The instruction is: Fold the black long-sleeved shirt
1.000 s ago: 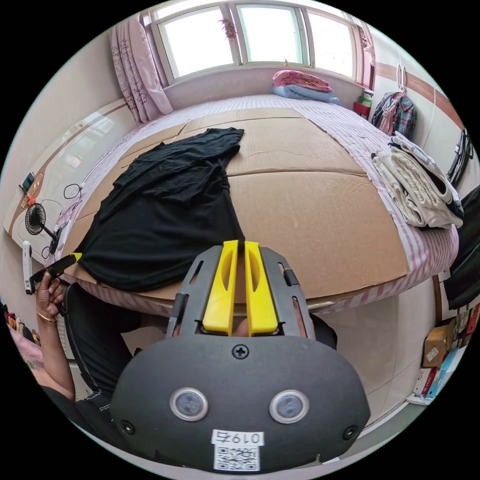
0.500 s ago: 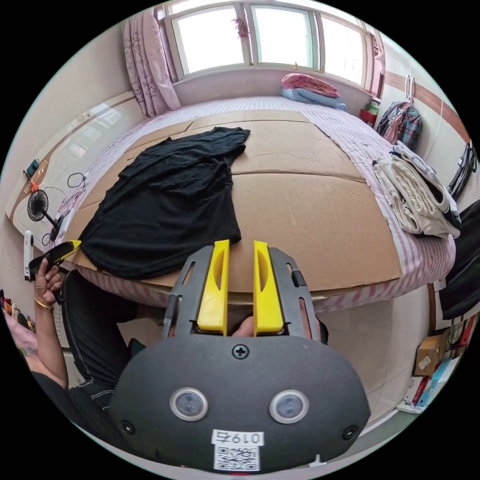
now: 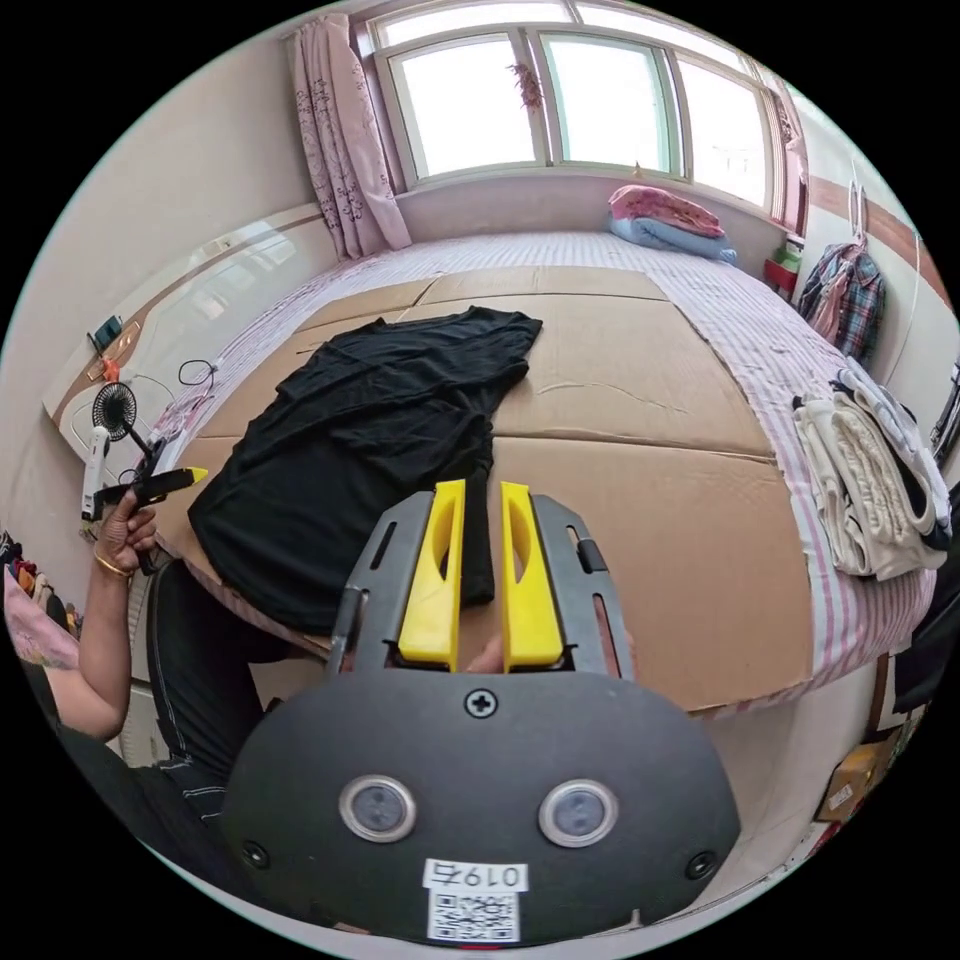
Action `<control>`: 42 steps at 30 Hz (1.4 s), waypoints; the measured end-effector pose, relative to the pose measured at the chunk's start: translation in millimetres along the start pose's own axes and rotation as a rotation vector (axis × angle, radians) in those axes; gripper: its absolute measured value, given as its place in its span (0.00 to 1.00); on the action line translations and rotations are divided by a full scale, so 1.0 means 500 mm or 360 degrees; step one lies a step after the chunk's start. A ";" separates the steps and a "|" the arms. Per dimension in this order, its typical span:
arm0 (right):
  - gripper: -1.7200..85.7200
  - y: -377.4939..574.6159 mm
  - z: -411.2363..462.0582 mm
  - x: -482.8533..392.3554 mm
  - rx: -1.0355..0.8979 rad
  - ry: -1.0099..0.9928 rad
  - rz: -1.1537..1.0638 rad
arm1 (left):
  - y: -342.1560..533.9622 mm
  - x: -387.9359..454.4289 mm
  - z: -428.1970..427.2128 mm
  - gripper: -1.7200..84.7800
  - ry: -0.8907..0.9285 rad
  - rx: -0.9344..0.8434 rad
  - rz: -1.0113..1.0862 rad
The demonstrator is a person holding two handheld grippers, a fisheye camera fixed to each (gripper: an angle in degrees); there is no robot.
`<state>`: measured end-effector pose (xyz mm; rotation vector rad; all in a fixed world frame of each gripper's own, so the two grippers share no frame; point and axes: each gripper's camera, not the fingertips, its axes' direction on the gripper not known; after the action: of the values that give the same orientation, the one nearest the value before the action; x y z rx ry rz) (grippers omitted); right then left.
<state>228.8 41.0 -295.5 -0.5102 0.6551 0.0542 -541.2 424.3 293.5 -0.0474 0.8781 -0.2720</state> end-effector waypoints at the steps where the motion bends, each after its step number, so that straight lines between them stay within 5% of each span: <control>1: 0.09 -0.016 0.014 0.011 -0.0027 -0.0017 0.0019 | -0.005 -0.003 0.005 0.09 0.0002 -0.0013 -0.0001; 25: 0.02 -0.088 0.182 0.078 -0.0158 -0.0080 0.0091 | -0.010 -0.114 0.025 0.03 0.0187 -0.0018 -0.0354; 42: 0.08 0.032 0.299 0.117 -0.0206 -0.0256 0.0033 | 0.031 0.004 -0.042 0.03 0.0330 -0.0075 -0.0277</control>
<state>357.3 119.0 -236.5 -0.6171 0.5015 0.1566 -552.5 440.3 276.4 -0.1415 1.0887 -0.4241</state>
